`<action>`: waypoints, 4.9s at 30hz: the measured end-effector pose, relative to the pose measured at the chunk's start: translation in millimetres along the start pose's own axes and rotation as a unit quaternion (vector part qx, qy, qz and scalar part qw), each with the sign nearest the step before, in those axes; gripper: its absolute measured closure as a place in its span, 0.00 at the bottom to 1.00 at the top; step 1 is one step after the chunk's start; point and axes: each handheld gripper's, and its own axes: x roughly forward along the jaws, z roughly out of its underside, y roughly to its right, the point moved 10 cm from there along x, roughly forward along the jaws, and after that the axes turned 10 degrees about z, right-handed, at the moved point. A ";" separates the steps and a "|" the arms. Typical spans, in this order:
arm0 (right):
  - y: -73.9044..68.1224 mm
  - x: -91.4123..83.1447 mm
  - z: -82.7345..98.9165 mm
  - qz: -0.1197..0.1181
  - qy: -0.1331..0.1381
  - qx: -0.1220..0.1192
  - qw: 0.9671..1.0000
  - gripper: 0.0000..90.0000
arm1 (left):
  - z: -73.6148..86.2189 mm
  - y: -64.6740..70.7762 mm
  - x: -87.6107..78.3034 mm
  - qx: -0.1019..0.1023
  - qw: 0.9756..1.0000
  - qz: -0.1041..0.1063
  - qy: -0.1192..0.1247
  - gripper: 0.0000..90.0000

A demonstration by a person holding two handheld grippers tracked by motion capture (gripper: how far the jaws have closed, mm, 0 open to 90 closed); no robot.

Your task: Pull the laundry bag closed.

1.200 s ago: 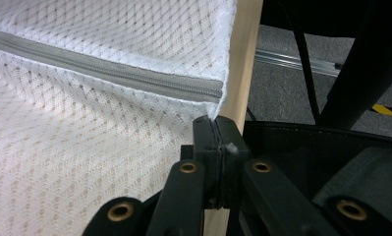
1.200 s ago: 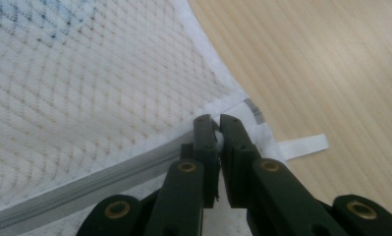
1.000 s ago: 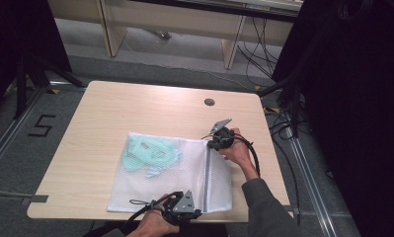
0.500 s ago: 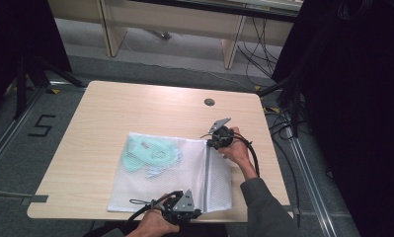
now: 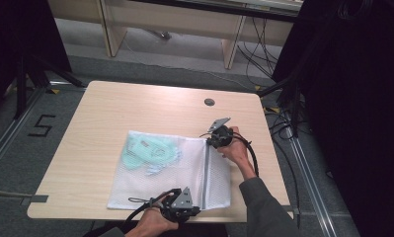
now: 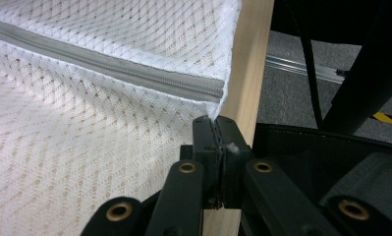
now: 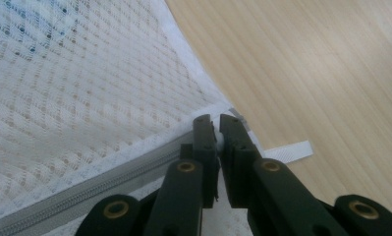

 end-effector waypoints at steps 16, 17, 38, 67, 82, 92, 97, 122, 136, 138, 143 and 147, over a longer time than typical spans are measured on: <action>2.9 -6.1 -7.1 0.013 0.006 0.029 0.999 0.77 | -8.7 -3.1 -4.1 -0.013 1.000 -0.009 0.023 0.82; 2.0 -8.2 -8.2 0.013 0.005 0.035 0.999 0.76 | -8.5 -4.9 -7.1 -0.013 1.000 -0.014 0.021 0.80; -22.5 -47.3 -8.4 -0.018 0.020 0.103 0.994 0.55 | -7.6 -34.5 -67.4 -0.082 0.993 -0.065 0.060 0.52; -61.6 -84.2 6.3 -0.059 0.071 0.113 0.989 0.46 | 13.5 -58.5 -115.2 -0.101 0.985 -0.122 0.072 0.34; -79.6 -93.6 19.5 -0.075 0.064 0.111 0.989 0.43 | 23.4 -56.0 -121.3 -0.074 0.988 -0.129 0.051 0.32; -88.1 -96.6 27.4 -0.079 0.056 0.110 0.989 0.42 | 26.8 -51.4 -126.5 -0.087 0.985 -0.136 0.056 0.31; -92.5 -97.6 28.1 -0.079 0.069 0.111 0.988 0.41 | 28.8 -51.0 -130.1 -0.078 0.986 -0.136 0.046 0.31; -107.1 -109.2 45.8 -0.080 0.059 0.107 0.989 0.37 | 34.5 -49.4 -142.5 -0.091 0.983 -0.150 0.056 0.30; -116.5 -116.3 56.5 -0.081 0.053 0.107 0.990 0.34 | 37.7 -48.4 -151.0 -0.104 0.981 -0.151 0.070 0.29; -117.1 -118.2 59.0 -0.079 0.045 0.106 0.990 0.33 | 37.6 -48.1 -151.4 -0.101 0.980 -0.155 0.072 0.29; -117.3 -120.3 65.4 -0.076 0.036 0.091 0.992 0.33 | 39.3 -48.8 -152.7 -0.099 0.980 -0.160 0.067 0.29; -121.5 -121.4 65.3 -0.079 0.035 0.104 0.991 0.33 | 39.9 -49.7 -152.2 -0.097 0.980 -0.162 0.062 0.28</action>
